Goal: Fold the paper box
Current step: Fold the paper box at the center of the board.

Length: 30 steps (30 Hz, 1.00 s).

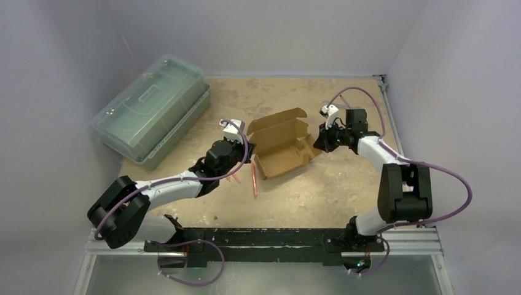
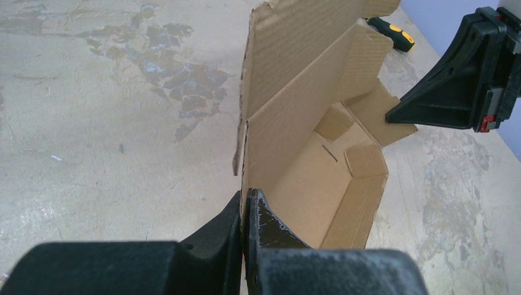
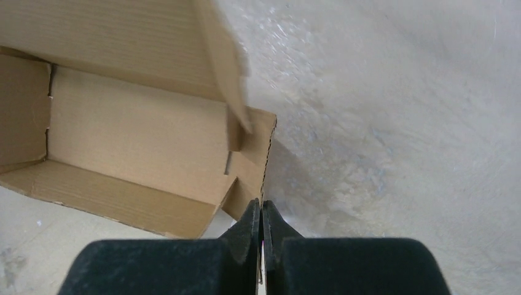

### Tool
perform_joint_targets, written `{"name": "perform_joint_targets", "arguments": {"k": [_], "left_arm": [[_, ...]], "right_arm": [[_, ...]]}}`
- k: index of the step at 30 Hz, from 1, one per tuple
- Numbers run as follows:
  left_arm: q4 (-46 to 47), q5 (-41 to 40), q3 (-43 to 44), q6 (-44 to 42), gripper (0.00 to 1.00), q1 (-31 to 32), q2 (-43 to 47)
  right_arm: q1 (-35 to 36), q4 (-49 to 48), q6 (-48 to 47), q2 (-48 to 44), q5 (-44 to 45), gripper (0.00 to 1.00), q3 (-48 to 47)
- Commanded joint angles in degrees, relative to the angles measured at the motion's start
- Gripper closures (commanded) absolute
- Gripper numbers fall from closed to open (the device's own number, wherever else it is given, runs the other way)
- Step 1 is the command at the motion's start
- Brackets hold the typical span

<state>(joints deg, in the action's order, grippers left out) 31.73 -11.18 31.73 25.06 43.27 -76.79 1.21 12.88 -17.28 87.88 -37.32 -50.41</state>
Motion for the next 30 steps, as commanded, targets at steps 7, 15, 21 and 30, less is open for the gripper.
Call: {"name": "perform_joint_targets", "arguments": {"k": [7,15,21,30], "left_arm": [[-3.5,-1.9,4.8,5.4,1.0,0.4,1.7],[-3.6,-4.2,3.6,10.3,1.0,0.4,2.6],[-3.6,-4.3,2.9,10.9,1.0,0.5,2.8],[-3.9,-1.6,4.9,7.7,1.0,0.4,1.3]], "right_arm": [[6.1,-3.4,-2.7,-4.4,8.7,1.0,0.2],[6.3,-3.0,-1.8,-3.2,8.6,1.0,0.6],[6.4,-3.1,-1.9,-3.2,8.4,1.0,0.7],[10.2,-1.7,-5.7,-4.9,11.4,1.0,-0.9]]}}
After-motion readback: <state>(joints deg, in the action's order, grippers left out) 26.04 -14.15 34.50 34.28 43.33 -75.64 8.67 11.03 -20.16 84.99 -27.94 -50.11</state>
